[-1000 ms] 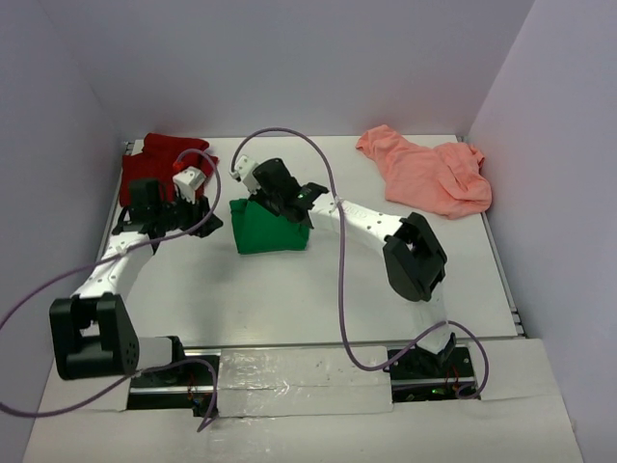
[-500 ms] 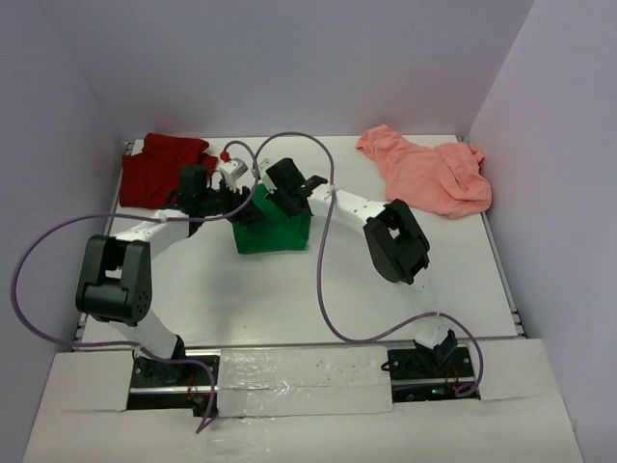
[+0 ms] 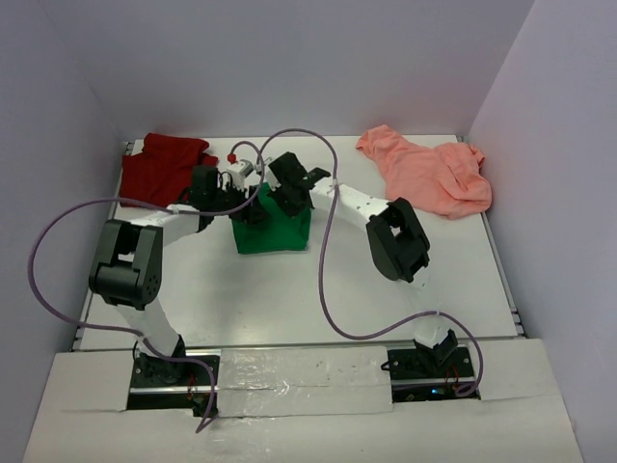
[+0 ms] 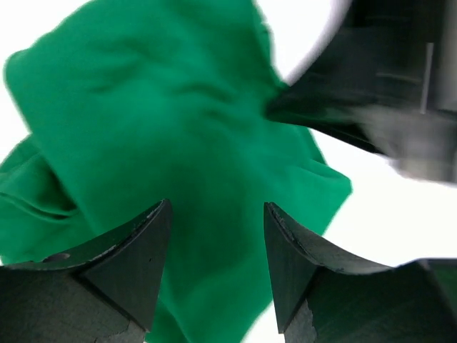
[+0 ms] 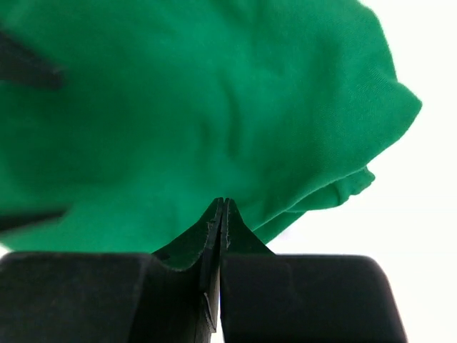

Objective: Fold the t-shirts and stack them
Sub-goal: Fold the tshirt

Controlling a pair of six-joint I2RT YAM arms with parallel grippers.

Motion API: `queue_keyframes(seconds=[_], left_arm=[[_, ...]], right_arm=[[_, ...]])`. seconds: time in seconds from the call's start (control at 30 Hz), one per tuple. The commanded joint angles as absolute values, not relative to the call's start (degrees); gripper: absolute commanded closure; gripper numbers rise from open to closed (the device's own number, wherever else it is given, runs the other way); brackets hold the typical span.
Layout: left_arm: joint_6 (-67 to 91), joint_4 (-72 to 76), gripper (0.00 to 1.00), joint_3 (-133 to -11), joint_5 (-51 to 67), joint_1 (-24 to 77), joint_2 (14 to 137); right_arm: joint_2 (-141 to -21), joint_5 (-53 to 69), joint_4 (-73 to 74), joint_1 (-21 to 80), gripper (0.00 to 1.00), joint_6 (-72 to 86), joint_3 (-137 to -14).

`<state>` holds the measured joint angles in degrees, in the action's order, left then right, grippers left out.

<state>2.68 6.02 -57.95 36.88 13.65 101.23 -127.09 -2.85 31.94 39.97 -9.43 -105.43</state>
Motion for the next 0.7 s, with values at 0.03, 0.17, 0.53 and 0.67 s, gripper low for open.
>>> queue_keyframes(seconds=[0.03,0.17,0.53,0.67], left_arm=[[4.6,-3.5,0.37,-67.5,29.1,13.2,108.3],[4.7,-12.5,0.38,-74.3,30.3,12.4,116.1],[2.1,-20.8,0.37,-77.3,31.3,12.3,119.1],[0.6,-22.2,0.36,-76.6,32.6,12.2,116.9]], right_arm=[[-126.7,-0.4,36.6,39.9,1.00,-7.2,-111.4],[-130.3,2.4,44.7,39.9,1.00,-5.8,-119.9],[-133.9,9.1,53.6,39.2,1.00,-3.1,-124.5],[-132.5,10.3,53.7,39.0,1.00,-3.1,-121.7]])
